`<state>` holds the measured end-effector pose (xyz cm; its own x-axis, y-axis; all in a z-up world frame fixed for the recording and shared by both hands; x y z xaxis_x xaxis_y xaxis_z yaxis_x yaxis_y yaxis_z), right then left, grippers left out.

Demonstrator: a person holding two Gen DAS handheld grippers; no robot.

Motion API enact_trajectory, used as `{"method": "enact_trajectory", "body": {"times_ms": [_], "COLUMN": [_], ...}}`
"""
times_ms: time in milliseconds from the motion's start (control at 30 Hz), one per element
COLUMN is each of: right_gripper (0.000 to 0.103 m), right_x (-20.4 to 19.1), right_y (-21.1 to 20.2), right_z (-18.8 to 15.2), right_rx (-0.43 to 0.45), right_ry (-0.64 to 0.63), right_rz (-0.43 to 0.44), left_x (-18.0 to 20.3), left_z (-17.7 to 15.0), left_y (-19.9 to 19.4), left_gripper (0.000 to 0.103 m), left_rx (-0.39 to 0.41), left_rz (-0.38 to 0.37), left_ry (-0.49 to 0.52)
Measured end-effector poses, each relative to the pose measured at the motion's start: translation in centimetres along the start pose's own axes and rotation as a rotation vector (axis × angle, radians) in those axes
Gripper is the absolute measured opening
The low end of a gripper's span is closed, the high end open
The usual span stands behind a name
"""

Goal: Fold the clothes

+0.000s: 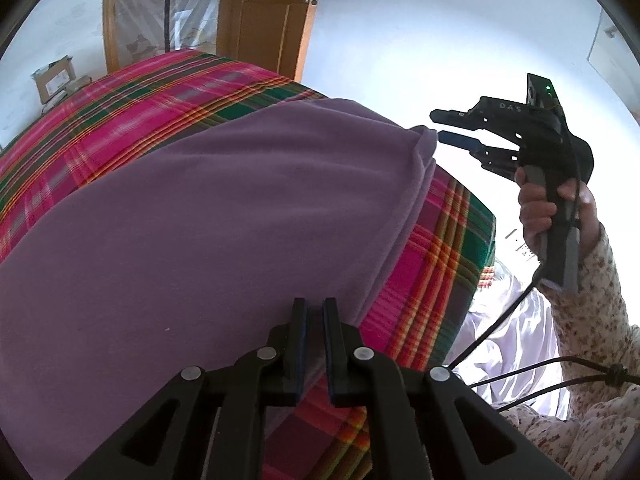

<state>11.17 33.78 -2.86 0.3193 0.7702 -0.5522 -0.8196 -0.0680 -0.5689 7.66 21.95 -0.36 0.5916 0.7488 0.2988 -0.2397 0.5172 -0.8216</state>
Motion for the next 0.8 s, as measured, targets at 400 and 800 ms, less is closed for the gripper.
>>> {"method": "enact_trajectory", "body": {"times_ms": [400,800], "right_gripper": [0.034,0.034], "right_x": [-2.5,-2.4], "right_y": [1.4,2.2], "right_z": [-1.3,-1.4], "right_rx": [-0.037,-0.05], "right_ry": [-0.075,-0.03], "right_rz": [-0.023,-0.083], "left_x": [3.2,5.7], "left_z": [5.7,18.4], "left_y": [-1.1,5.3], "left_gripper": [0.009,0.022], "left_rx": [0.044,-0.043], "left_rz": [-0.022,-0.074], "left_ry": [0.123,0.206]}}
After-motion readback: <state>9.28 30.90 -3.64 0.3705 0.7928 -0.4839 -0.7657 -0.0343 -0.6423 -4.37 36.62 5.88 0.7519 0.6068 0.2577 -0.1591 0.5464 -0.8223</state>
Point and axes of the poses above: each gripper's, at about its wrist camera, not at the fingertips, and y roughly the way its jaws point, x to its right, z to its top, the point moved 2 cm from there along y, roughly the way its jaws point, and after that the axes turned 12 degrees about -y, right-handed, at the moved point
